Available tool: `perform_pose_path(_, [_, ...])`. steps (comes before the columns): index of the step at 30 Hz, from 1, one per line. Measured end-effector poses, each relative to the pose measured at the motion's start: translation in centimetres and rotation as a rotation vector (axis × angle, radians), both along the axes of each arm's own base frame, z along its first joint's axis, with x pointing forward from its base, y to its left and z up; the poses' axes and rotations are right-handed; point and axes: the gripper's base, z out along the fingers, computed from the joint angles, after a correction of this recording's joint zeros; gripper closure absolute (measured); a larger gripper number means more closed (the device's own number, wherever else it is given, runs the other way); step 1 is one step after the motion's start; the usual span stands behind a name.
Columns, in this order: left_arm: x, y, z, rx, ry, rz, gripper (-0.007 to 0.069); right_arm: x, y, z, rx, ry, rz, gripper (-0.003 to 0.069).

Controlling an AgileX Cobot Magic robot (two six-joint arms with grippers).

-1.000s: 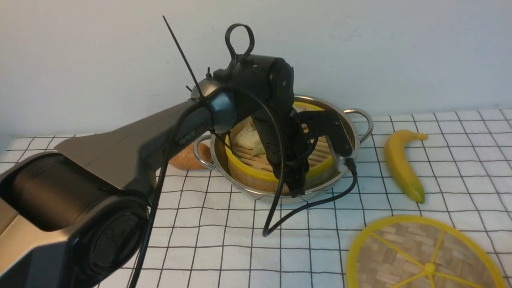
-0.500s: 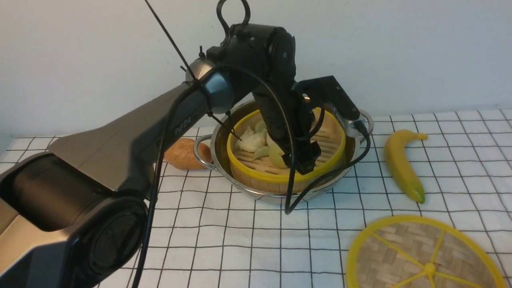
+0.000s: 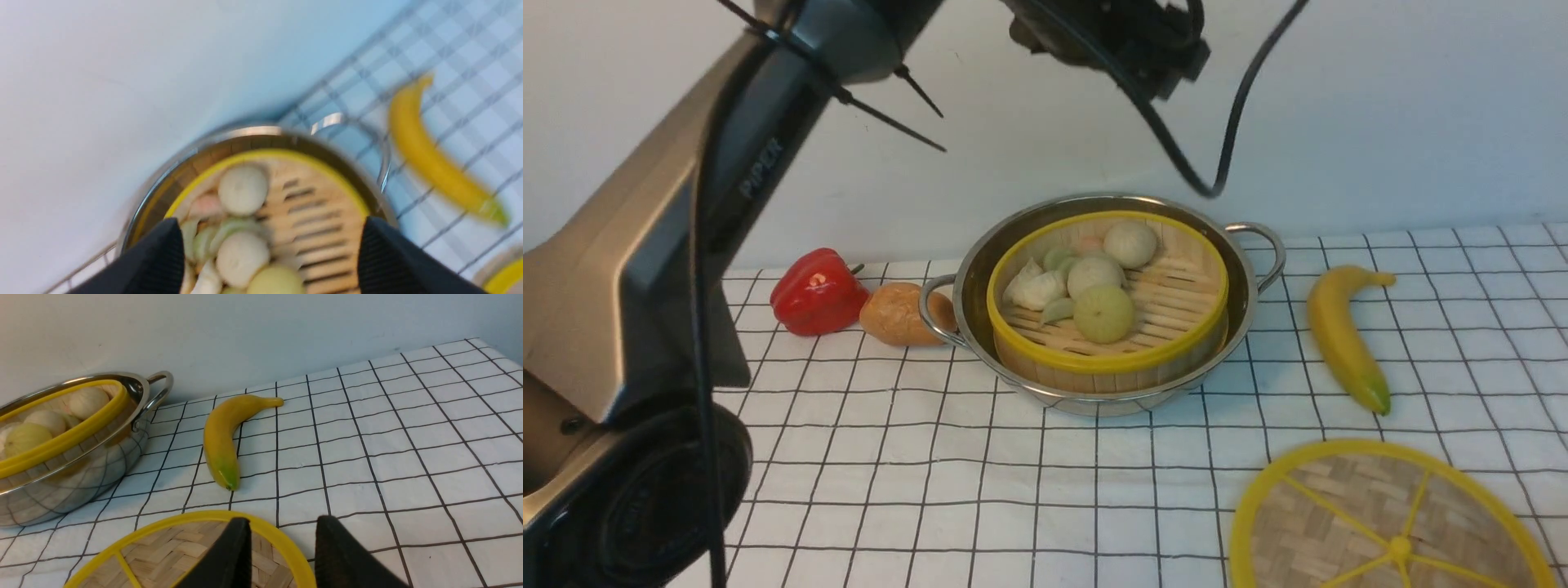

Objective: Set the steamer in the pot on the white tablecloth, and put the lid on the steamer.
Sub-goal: 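Move the gripper down to the bamboo steamer lid and grasp its center knob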

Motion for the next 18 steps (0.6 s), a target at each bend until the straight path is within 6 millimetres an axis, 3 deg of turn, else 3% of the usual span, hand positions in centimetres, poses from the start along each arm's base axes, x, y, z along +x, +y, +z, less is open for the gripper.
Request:
perform_pose_path(9, [-0.1, 0.3, 0.8, -0.051, -0.003, 0.065, 0.0329, 0.0, 0.0, 0.0, 0.000, 0.000, 0.000, 0.0417])
perform_pose_path(14, [-1.6, 2.6, 1.5, 0.035, -0.008, 0.180, 0.0419, 0.0, 0.0, 0.0, 0.000, 0.000, 0.000, 0.0417])
perform_pose_path(18, [-7.6, 8.5, 5.5, 0.051, -0.147, 0.240, 0.0472, 0.0, 0.0, 0.0, 0.000, 0.000, 0.000, 0.0417])
